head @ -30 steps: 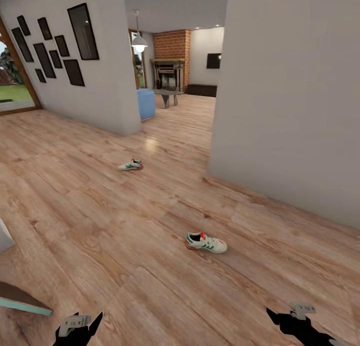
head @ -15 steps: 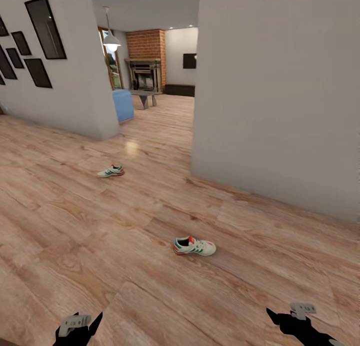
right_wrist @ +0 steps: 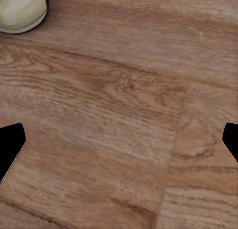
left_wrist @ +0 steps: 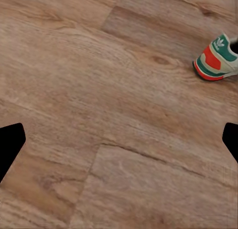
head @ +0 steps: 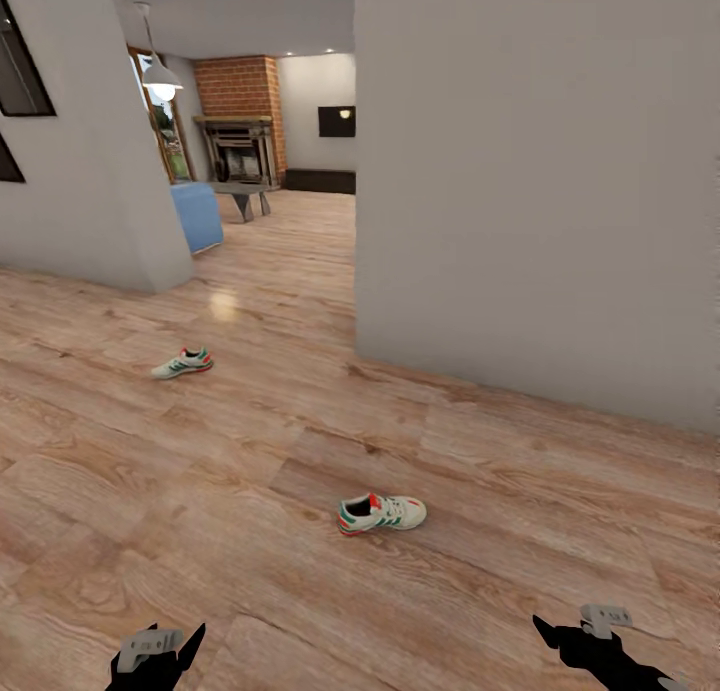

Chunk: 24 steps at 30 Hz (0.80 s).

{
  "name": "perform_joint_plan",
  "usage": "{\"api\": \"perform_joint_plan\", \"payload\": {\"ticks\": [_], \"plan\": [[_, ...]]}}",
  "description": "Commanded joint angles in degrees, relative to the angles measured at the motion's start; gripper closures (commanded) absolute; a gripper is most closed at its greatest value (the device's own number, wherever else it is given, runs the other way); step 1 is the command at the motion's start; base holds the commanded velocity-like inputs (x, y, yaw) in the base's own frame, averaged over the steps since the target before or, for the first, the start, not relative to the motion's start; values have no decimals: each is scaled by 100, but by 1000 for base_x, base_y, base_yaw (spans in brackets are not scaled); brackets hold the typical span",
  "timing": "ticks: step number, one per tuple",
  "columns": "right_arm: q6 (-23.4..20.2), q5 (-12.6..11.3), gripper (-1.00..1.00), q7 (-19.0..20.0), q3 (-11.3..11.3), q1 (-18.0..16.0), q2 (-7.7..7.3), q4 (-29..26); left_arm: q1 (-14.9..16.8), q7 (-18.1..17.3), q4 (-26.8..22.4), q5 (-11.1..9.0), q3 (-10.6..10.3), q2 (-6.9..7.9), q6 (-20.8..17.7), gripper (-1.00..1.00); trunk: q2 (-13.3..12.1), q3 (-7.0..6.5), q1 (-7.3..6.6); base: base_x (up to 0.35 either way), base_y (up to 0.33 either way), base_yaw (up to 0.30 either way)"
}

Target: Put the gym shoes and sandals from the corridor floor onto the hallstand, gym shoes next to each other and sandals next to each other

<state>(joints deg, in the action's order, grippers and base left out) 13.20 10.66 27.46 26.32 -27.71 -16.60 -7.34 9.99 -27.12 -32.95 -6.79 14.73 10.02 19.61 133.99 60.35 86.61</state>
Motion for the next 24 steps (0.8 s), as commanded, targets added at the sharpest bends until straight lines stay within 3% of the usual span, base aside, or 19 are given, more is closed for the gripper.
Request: {"api": "perform_joint_plan", "payload": {"ticks": [1,24], "plan": [[23,59,-100,18,49,-6,-1,6,3,-57,8,-60,12,0,-10,-100,2,5,1,172,273,-267],[20,59,-100,20,49,-6,-1,5,3,-57,8,-60,12,0,-10,-100,2,5,1,121,278,-267]]}}
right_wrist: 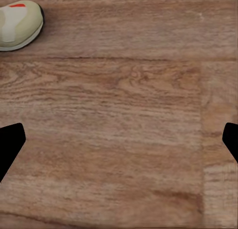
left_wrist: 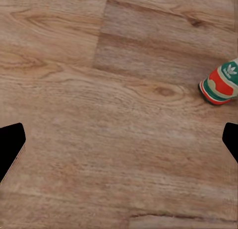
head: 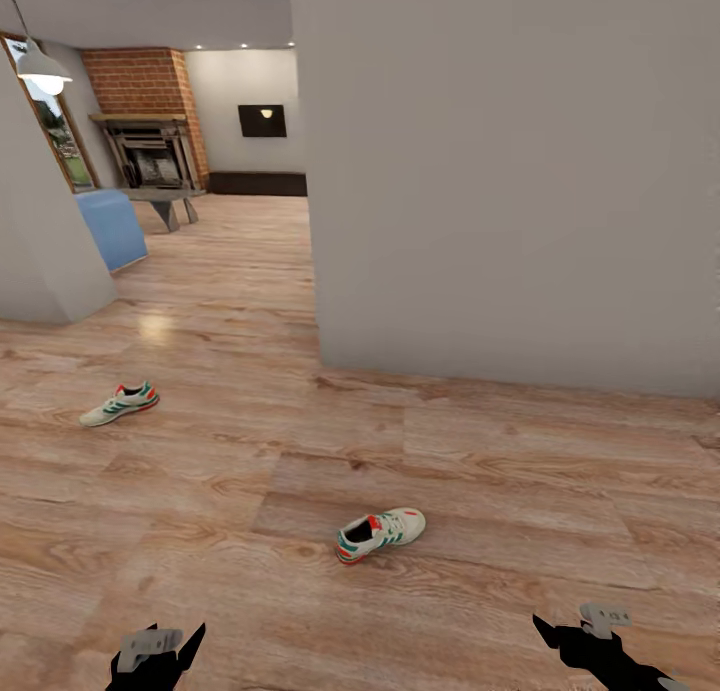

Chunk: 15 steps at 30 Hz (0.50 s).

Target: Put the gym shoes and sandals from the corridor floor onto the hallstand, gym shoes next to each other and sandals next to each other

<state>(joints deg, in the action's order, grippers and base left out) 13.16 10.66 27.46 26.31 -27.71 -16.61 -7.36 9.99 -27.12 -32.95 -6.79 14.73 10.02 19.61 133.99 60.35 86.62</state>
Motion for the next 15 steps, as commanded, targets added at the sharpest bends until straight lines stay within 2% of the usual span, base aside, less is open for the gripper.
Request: {"api": "perform_joint_plan", "payload": {"ticks": [1,7,15], "plan": [[25,59,-100,20,49,-6,0,6,3,-57,8,-59,12,0,-10,-100,2,5,0,58,236,-268],[25,59,-100,17,49,-6,0,6,3,-57,8,-59,12,0,-10,-100,2,5,0,27,171,-267],[23,59,-100,16,49,-6,0,8,3,-57,8,-59,12,0,-10,-100,2,5,0,5,41,-267]]}}
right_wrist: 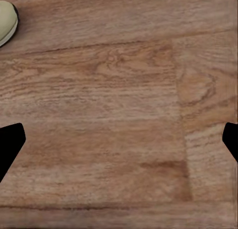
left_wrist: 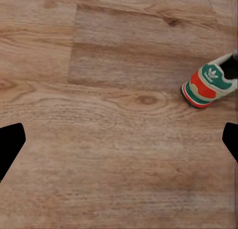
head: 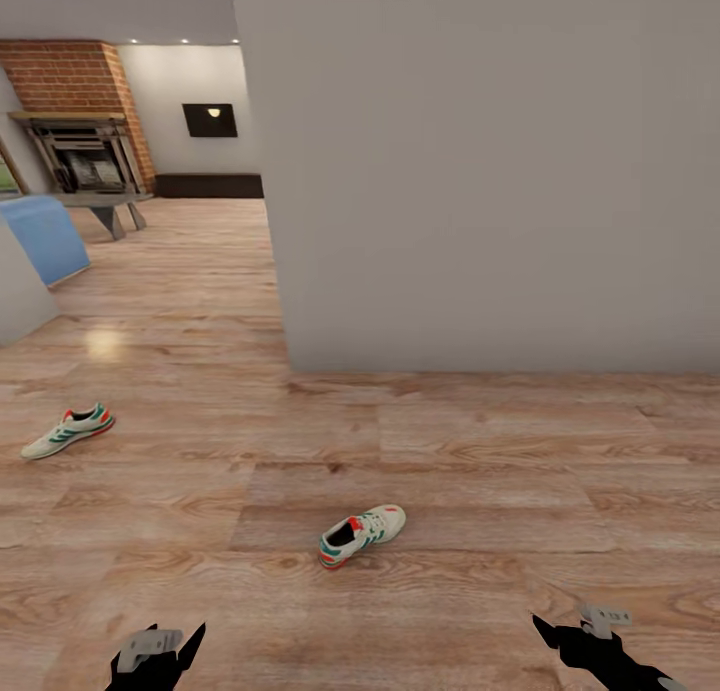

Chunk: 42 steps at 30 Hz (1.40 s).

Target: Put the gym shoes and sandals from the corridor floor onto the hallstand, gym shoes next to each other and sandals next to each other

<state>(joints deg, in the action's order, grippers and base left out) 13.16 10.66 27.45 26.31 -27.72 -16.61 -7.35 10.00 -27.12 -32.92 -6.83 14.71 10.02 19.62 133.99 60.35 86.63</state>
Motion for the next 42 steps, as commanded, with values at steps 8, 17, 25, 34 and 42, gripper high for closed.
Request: {"api": "perform_joint_plan", "payload": {"ticks": [8,17,25,34,42], "plan": [[23,59,-100,17,50,-6,0,6,2,-57,5,-51,14,-1,-11,-100,2,5,-1,1,6,-267],[26,59,-100,19,50,-6,0,7,2,-57,5,-52,15,-1,-11,-100,2,5,-1,0,0,-267],[23,59,-100,16,50,-6,0,8,2,-57,5,-52,16,-1,-11,-100,2,5,-1,0,0,-267],[25,59,-100,21,50,-6,1,7,2,-57,5,-53,16,-1,-11,-100,2,5,-1,0,0,-267],[22,59,-100,19,50,-6,0,6,2,-57,5,-52,16,-1,-11,-100,2,5,-1,0,0,-268]]}}
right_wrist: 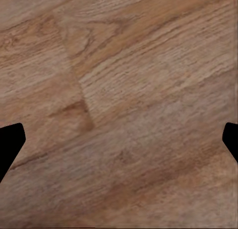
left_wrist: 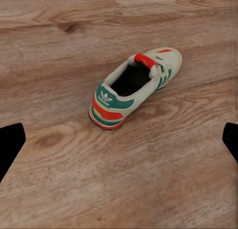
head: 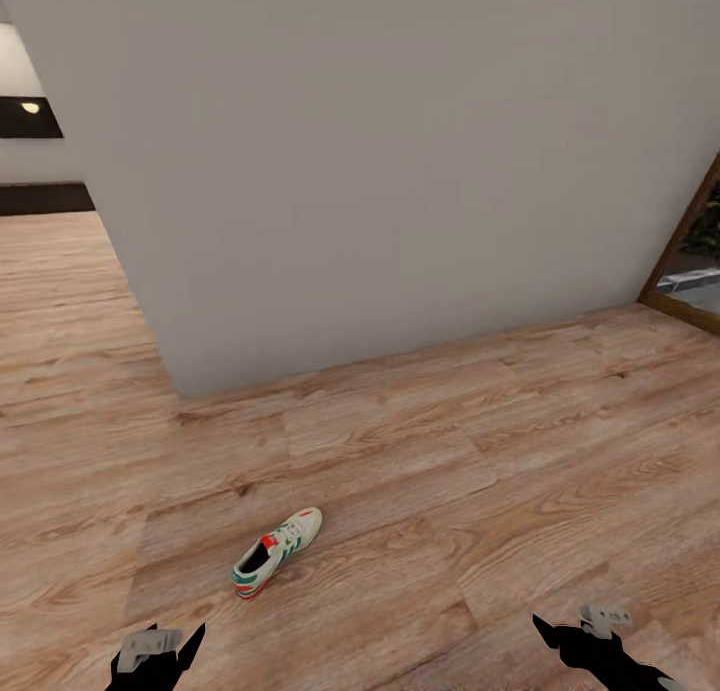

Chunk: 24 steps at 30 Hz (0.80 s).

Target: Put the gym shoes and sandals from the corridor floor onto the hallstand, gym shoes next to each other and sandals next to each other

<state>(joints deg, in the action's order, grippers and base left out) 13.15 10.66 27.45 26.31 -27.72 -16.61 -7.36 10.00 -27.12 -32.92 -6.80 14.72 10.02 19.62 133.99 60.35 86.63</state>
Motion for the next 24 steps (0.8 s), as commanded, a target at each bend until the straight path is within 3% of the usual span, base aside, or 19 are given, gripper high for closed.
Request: {"api": "perform_joint_plan", "payload": {"ticks": [1,13,24], "plan": [[23,59,-100,18,50,-6,0,7,2,-57,4,-54,14,-1,-11,-100,2,5,-1,0,0,-268],[24,59,-100,18,50,-6,0,7,2,-57,4,-58,14,-1,-11,-100,2,5,-1,22,21,-267],[24,59,-100,17,50,-6,0,7,2,-57,4,-59,13,-1,-11,-100,2,5,-1,113,221,-267]]}}
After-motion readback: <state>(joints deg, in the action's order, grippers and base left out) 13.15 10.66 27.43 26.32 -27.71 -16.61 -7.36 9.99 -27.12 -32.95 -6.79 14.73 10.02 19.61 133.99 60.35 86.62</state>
